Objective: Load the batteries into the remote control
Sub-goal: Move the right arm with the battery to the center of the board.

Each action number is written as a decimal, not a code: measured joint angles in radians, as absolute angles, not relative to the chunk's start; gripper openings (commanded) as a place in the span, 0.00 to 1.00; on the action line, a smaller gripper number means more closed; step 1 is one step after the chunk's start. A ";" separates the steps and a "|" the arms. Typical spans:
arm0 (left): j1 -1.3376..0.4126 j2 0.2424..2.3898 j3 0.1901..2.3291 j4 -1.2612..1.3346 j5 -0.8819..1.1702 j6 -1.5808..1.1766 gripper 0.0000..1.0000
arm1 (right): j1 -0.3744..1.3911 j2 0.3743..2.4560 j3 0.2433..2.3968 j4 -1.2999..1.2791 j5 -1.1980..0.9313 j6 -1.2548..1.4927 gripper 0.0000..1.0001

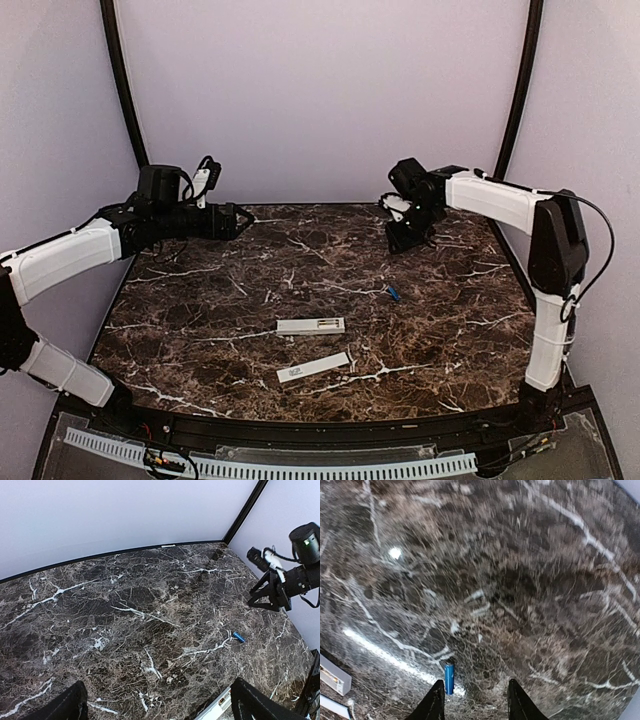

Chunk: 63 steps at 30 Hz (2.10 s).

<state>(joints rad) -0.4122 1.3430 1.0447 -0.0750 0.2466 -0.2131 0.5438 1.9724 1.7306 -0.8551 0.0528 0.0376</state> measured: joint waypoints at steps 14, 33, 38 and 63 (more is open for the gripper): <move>-0.412 1.343 1.045 -0.075 0.250 -0.213 0.99 | 0.569 2.122 1.666 -0.948 0.019 0.134 0.36; -0.412 1.343 1.045 -0.065 0.251 -0.213 0.99 | 0.567 2.120 1.789 -1.018 0.017 0.084 0.35; -0.412 1.343 1.045 -0.059 0.252 -0.213 0.99 | 0.567 2.156 1.789 -1.028 -0.015 0.095 0.30; -0.412 1.343 1.045 -0.057 0.256 -0.213 0.99 | 0.568 2.131 1.616 -0.978 -0.048 0.294 0.00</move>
<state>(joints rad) -0.4122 1.3430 1.0447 -0.0574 0.2558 -0.2131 0.5678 2.1315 1.6157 -0.9775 -0.0483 0.2935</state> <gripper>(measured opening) 0.989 0.038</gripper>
